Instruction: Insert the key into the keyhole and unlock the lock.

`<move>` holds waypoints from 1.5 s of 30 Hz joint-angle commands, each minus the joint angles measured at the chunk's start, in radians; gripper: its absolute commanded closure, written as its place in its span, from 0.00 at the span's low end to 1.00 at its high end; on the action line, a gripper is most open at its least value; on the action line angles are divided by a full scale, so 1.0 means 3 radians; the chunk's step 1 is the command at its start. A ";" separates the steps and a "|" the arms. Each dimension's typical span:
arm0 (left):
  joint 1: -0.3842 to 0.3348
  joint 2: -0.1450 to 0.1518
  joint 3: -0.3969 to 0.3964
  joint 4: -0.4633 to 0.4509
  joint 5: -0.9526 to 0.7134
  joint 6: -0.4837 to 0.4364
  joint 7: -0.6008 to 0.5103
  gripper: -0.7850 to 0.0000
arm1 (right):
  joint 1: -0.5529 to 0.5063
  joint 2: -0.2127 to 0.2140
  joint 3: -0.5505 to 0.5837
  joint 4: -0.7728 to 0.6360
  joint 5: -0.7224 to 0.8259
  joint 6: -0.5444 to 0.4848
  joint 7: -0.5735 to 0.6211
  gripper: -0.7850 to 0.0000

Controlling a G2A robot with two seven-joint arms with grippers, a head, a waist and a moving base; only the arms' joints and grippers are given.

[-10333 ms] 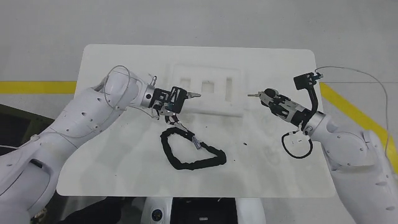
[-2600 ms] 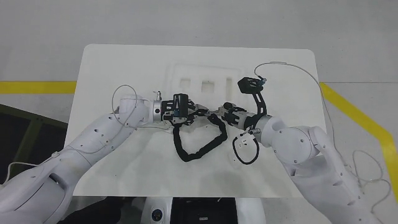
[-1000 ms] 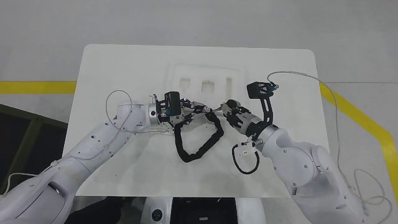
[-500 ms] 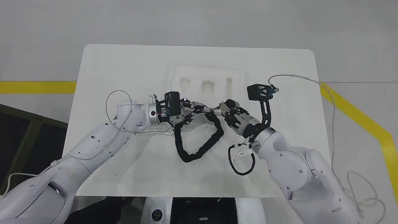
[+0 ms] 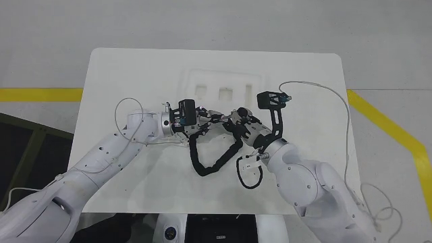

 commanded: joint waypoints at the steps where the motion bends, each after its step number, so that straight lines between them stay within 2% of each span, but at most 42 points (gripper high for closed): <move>1: 0.0000 0.0000 0.0000 0.0000 0.0000 0.0000 0.0000 1.00 | 0.0008 -0.0008 -0.0013 0.0003 -0.0042 0.0051 0.0003 1.00; 20: 0.0000 0.0000 0.0000 0.0000 0.0000 0.0000 0.0000 1.00 | 0.0032 -0.0081 -0.0033 0.0048 -0.0197 0.0181 0.0072 1.00; 45: 0.0000 0.0000 0.0000 0.0000 0.0000 0.0000 0.0000 1.00 | 0.0168 -0.0215 -0.0316 0.0142 -0.0613 0.0353 0.0220 1.00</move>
